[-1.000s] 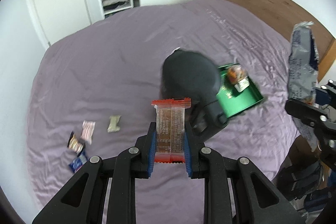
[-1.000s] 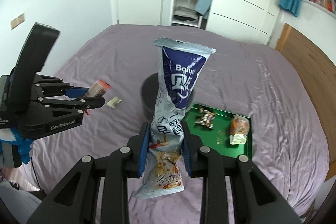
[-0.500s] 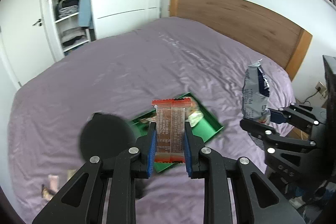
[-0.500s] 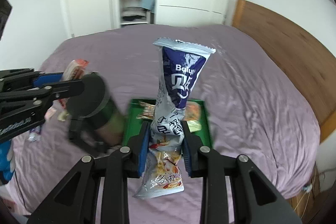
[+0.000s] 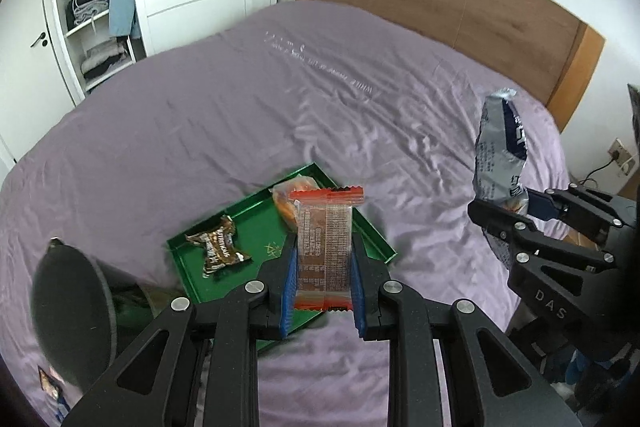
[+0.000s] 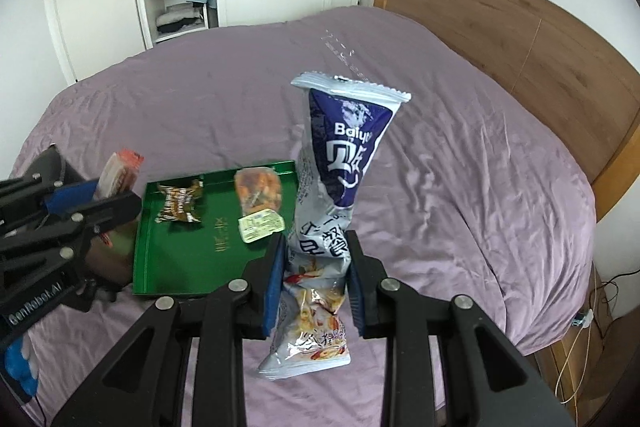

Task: Organize snacks
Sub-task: 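Lift both held snacks and carry them toward the green tray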

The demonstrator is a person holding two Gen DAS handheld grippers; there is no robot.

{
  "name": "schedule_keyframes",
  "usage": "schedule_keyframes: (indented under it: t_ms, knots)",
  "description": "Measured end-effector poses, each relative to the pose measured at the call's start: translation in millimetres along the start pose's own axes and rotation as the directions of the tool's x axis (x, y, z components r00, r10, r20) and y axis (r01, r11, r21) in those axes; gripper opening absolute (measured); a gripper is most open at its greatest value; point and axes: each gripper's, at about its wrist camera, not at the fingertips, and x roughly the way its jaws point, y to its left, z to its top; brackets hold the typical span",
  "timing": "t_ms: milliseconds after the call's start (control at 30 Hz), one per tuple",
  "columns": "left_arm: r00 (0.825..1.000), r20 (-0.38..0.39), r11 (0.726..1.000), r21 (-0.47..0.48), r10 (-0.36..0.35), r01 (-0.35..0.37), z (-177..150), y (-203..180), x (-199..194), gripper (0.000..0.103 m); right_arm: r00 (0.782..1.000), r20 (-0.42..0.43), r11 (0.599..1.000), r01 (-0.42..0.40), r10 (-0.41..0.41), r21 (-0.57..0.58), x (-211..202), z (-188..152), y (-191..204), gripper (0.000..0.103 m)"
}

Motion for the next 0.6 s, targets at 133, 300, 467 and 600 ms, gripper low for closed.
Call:
schedule_keyframes:
  t_ms: [133,300,467,600]
  knots:
    - [0.999,-0.028,0.999,-0.014,0.031,-0.031,6,-9,23,0.019,1.0,-0.018,1.0,-0.024,0.024,0.009,23,5,-3,0.0]
    - [0.996,-0.066,0.998,-0.031,0.055,-0.057,8,-8,47,0.019,0.997,-0.04,0.998,-0.063,0.063,-0.001,55,9,1,0.0]
    - [0.99,-0.094,0.992,-0.062,0.106,-0.112,5,3,74,0.019,0.991,-0.076,0.994,-0.108,0.106,-0.022,92,10,13,0.0]
    - [0.981,-0.112,0.98,-0.1,0.159,-0.171,-10,17,103,0.019,0.984,-0.126,0.989,-0.136,0.127,-0.063,128,2,32,0.0]
